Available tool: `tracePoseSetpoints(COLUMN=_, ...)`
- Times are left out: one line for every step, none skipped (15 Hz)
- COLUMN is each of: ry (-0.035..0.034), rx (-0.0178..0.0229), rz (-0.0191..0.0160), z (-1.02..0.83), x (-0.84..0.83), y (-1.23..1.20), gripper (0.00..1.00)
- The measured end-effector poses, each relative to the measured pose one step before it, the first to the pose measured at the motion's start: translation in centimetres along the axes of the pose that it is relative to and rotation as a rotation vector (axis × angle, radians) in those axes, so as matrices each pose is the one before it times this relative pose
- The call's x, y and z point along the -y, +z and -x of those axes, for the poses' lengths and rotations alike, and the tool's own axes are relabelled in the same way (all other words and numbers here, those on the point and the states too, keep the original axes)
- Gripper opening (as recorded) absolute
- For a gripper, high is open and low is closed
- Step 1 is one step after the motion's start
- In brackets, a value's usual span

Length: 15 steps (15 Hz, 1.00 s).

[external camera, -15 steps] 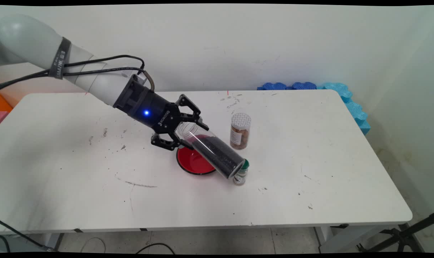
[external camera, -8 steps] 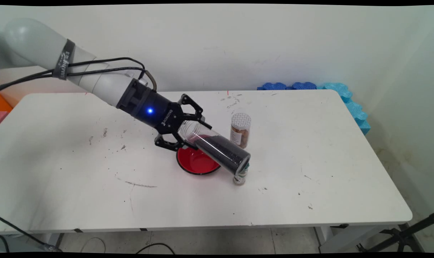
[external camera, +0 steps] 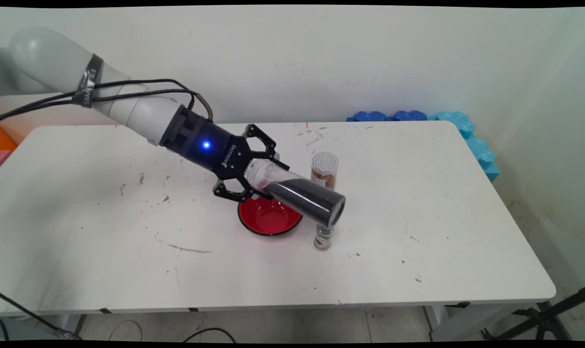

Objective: Pour the black seasoning powder in the red bowl

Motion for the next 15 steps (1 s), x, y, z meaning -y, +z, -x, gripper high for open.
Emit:
tracePoseSetpoints(ry=-0.01957, rx=0.00242, rz=0.00826, z=-0.007, x=-0.044, y=0.000, gripper=0.00)
tracePoseSetpoints(ry=-0.01886, rx=0.00208, rz=0.00918, z=-0.109, x=-0.056, y=0.065, gripper=0.00)
tracePoseSetpoints(ry=-0.01593, rx=0.00157, rz=0.00812, z=-0.095, x=-0.067, y=0.062, gripper=0.00)
tracePoseSetpoints(ry=-0.01763, rx=0.00203, rz=0.00873, z=-0.099, x=-0.091, y=0.087, gripper=0.00)
tracePoseSetpoints(ry=-0.01672, rx=0.00181, rz=0.00824, z=-0.102, x=-0.075, y=0.072, gripper=0.00)
tracePoseSetpoints(ry=-0.01395, rx=0.00062, rz=0.00701, z=-0.089, x=-0.041, y=0.038, gripper=0.00)
tracePoseSetpoints(ry=-0.00900, rx=0.00070, rz=0.00420, z=-0.048, x=-0.030, y=0.034, gripper=0.00)
tracePoseSetpoints(ry=-0.01337, rx=0.00123, rz=0.00589, z=-0.047, x=-0.044, y=0.069, gripper=0.00)
tracePoseSetpoints(ry=-0.01604, rx=0.00065, rz=0.00787, z=-0.048, x=-0.024, y=0.036, gripper=0.00)
tracePoseSetpoints(ry=-0.01346, rx=0.00059, rz=0.00661, z=-0.029, x=-0.024, y=0.042, gripper=0.00)
tracePoseSetpoints(ry=-0.01717, rx=0.00053, rz=0.01006, z=-0.017, x=-0.075, y=0.056, gripper=0.00)
tracePoseSetpoints(ry=-0.01785, rx=0.00019, rz=0.01147, z=-0.013, x=-0.086, y=0.043, gripper=0.00)
tracePoseSetpoints(ry=-0.01803, rx=0.00003, rz=0.01215, z=-0.015, x=-0.115, y=0.043, gripper=0.00)
tracePoseSetpoints(ry=-0.01367, rx=0.00015, rz=0.00925, z=-0.016, x=-0.088, y=0.034, gripper=0.00)
tracePoseSetpoints(ry=-0.01239, rx=-0.00008, rz=0.00856, z=-0.021, x=-0.067, y=0.021, gripper=0.00)
